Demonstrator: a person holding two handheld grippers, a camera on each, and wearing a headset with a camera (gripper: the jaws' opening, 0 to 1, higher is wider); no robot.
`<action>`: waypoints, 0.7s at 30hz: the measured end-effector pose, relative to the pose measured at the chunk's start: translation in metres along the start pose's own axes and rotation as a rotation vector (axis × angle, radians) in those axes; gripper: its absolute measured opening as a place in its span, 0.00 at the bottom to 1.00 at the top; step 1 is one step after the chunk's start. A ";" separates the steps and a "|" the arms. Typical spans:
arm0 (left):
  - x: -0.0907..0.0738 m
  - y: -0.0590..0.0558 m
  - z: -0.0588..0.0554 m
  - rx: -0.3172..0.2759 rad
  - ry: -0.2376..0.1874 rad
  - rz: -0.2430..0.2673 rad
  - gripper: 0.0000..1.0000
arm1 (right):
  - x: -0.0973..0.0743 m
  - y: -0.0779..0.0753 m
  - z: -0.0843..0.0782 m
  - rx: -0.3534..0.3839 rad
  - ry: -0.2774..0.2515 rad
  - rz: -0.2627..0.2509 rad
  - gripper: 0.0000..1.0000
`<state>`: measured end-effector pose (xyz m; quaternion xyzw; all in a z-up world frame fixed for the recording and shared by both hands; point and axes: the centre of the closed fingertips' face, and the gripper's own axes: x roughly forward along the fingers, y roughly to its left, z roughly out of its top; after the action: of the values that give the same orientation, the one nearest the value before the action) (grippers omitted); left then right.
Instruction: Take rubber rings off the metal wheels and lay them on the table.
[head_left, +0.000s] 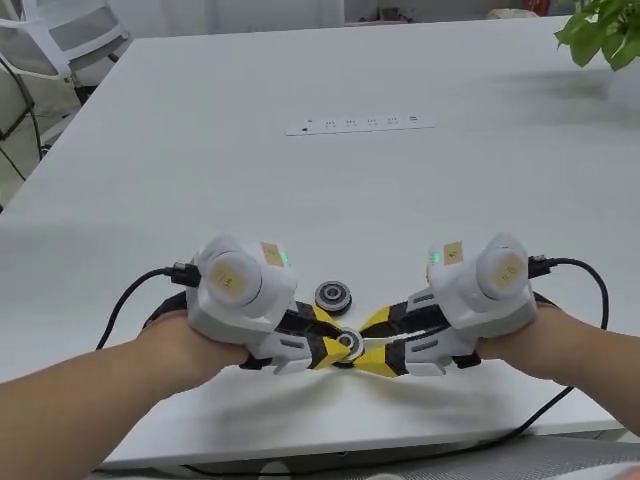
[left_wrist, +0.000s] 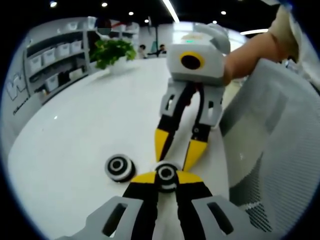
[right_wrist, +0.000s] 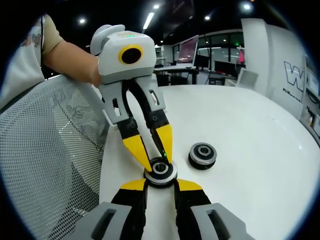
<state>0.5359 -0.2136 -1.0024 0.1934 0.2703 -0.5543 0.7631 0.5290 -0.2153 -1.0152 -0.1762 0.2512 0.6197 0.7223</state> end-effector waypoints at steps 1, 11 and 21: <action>0.000 0.000 0.000 0.000 0.000 0.000 0.13 | 0.000 0.000 0.000 0.000 0.002 -0.001 0.17; 0.000 0.000 0.000 -0.002 -0.001 0.004 0.13 | -0.003 0.000 -0.003 0.013 0.010 -0.005 0.11; 0.000 0.000 0.000 0.002 0.000 0.010 0.13 | -0.005 -0.001 -0.005 0.050 0.014 -0.011 0.05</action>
<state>0.5358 -0.2132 -1.0023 0.1953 0.2687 -0.5506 0.7659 0.5284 -0.2224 -1.0163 -0.1637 0.2707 0.6080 0.7282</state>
